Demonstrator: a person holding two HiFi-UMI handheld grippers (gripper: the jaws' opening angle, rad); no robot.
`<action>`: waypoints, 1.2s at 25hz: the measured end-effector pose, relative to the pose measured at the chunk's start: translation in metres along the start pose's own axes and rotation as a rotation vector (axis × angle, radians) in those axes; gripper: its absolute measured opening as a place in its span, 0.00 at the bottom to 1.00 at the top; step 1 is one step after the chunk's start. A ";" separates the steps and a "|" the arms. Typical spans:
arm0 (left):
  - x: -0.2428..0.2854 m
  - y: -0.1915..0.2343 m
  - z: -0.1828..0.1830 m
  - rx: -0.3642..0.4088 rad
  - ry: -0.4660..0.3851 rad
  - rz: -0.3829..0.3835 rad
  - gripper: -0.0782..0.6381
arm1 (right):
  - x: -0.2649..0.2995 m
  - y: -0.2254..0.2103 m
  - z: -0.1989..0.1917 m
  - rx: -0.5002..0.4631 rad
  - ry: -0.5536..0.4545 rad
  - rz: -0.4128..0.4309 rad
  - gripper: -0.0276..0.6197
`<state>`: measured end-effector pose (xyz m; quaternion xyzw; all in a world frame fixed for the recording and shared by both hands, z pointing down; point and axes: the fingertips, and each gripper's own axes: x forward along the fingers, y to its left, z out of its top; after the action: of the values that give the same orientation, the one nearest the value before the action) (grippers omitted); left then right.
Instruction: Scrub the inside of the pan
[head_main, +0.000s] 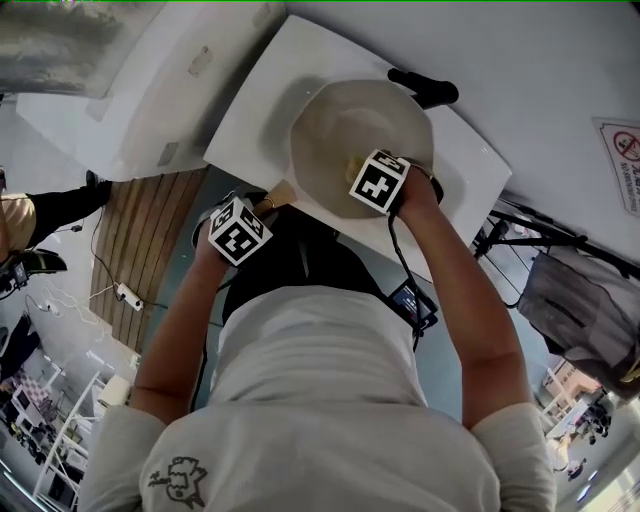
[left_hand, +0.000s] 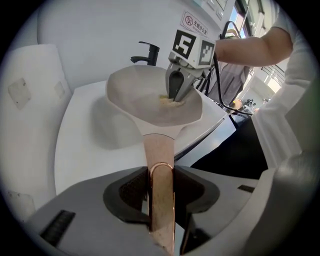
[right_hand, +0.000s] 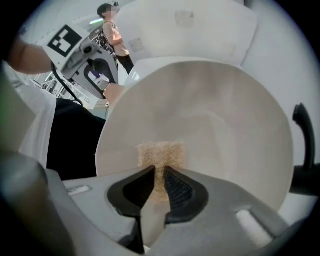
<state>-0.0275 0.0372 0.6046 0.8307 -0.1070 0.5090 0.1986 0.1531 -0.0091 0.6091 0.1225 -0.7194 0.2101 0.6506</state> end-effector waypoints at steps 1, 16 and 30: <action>0.000 0.002 0.000 -0.008 -0.003 0.008 0.33 | -0.006 -0.004 0.003 -0.002 -0.022 -0.030 0.14; -0.007 0.001 0.015 -0.087 -0.059 0.126 0.35 | -0.101 -0.010 0.014 0.167 -0.484 -0.284 0.14; -0.100 -0.043 0.079 -0.115 -0.318 0.335 0.35 | -0.186 0.015 -0.013 0.246 -0.862 -0.294 0.14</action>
<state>0.0063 0.0386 0.4741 0.8583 -0.3021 0.3908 0.1390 0.1808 -0.0076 0.4238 0.3754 -0.8686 0.1296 0.2962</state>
